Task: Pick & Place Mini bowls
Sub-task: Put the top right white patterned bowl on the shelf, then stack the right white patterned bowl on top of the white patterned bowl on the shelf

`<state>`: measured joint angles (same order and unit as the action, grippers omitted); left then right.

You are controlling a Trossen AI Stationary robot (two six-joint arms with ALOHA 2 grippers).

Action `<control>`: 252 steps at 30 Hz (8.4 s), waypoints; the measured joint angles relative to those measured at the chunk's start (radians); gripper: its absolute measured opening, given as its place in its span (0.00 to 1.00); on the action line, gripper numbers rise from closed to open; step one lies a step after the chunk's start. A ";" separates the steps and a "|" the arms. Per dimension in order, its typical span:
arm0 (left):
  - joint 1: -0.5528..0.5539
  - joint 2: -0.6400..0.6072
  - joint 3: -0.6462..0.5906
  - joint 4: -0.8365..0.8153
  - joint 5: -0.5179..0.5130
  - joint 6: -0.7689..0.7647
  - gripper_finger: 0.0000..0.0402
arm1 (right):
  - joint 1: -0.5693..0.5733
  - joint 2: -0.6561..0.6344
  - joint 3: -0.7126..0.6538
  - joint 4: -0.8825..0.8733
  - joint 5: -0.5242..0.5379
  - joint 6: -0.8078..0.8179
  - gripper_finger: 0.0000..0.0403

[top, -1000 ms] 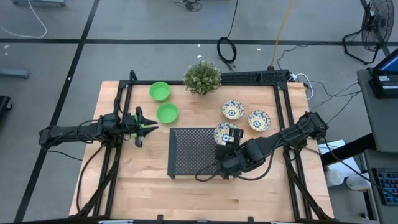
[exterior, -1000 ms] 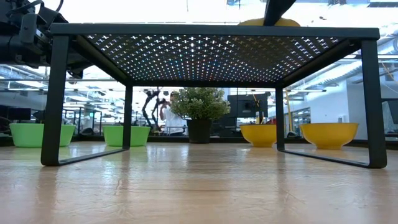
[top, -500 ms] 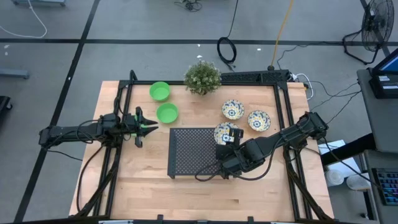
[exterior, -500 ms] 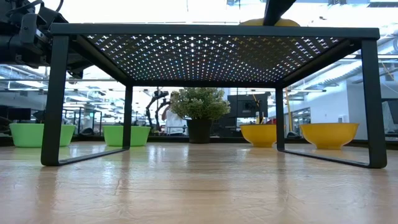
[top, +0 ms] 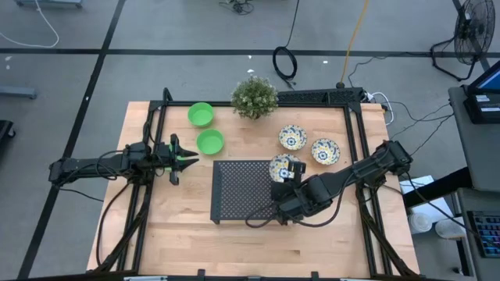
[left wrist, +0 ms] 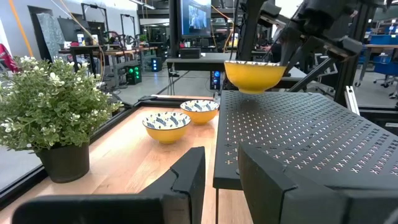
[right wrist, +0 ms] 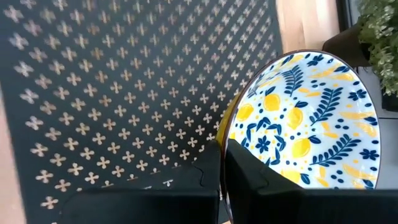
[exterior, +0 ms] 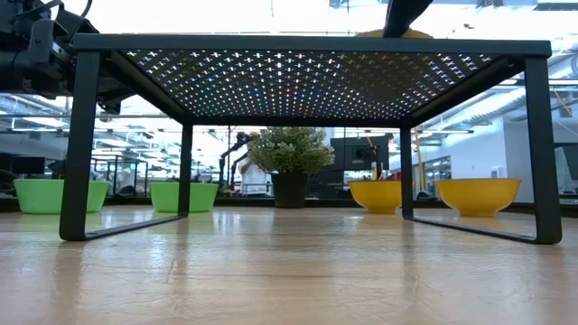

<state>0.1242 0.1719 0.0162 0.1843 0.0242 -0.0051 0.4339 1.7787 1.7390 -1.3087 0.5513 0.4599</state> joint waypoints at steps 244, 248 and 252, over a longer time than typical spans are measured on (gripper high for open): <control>0.000 0.000 0.000 0.000 0.000 0.000 0.25 | -0.446 -1.013 -0.908 0.443 -0.031 0.026 0.21; 0.000 0.000 0.000 0.000 0.000 0.000 0.25 | -0.480 -0.972 -0.960 0.477 -0.193 0.031 0.23; 0.000 0.000 0.000 0.000 0.000 0.000 0.25 | -0.474 -0.949 -1.006 0.492 -0.296 0.067 0.24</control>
<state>0.1240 0.1719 0.0162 0.1844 0.0242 -0.0050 -0.0397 0.8299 0.7325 -0.8163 0.2551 0.5273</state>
